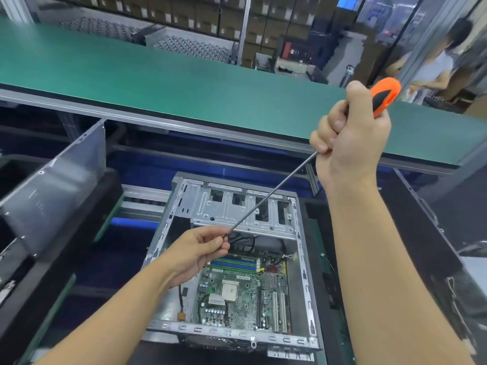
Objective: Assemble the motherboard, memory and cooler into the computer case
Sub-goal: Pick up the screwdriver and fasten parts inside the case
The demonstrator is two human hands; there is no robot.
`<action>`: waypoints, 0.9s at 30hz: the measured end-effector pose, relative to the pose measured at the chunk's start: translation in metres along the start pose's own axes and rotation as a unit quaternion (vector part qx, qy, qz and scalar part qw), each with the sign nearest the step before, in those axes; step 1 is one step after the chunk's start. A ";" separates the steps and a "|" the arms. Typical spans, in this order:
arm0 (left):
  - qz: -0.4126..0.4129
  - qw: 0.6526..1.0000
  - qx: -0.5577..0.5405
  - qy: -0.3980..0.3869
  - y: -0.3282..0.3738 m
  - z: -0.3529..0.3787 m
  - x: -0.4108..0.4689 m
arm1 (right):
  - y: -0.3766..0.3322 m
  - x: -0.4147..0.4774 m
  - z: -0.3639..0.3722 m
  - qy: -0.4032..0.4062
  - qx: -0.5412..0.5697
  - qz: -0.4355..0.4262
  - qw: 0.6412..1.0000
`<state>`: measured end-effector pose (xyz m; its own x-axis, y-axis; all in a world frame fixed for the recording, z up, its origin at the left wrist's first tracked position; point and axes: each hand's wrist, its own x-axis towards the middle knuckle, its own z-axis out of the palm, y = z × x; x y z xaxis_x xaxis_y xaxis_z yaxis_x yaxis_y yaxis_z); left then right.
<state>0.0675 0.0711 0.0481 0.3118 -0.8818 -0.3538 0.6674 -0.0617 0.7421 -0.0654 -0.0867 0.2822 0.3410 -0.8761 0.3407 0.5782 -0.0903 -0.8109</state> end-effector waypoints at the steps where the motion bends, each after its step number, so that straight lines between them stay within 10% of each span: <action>1: 0.003 1.000 0.000 -0.002 0.000 -0.001 0.000 | 0.001 -0.001 0.002 -0.005 0.000 0.000 1.000; 10: 0.009 0.996 0.085 0.024 -0.008 -0.021 0.012 | 0.009 -0.001 0.002 0.009 -0.012 -0.002 1.000; 17: 0.002 0.907 0.312 0.283 -0.042 -0.060 0.034 | 0.030 0.003 -0.012 0.013 -0.012 0.015 1.000; 27: -0.009 0.880 0.350 0.320 -0.061 -0.065 0.080 | 0.059 0.024 -0.031 0.010 -0.017 0.051 0.999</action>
<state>0.0956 0.0345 -0.0622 0.7720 -0.4468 -0.4521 0.1671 -0.5436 0.8225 -0.0462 -0.1283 0.2276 0.3808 -0.8912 0.2464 0.5155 -0.0166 -0.8567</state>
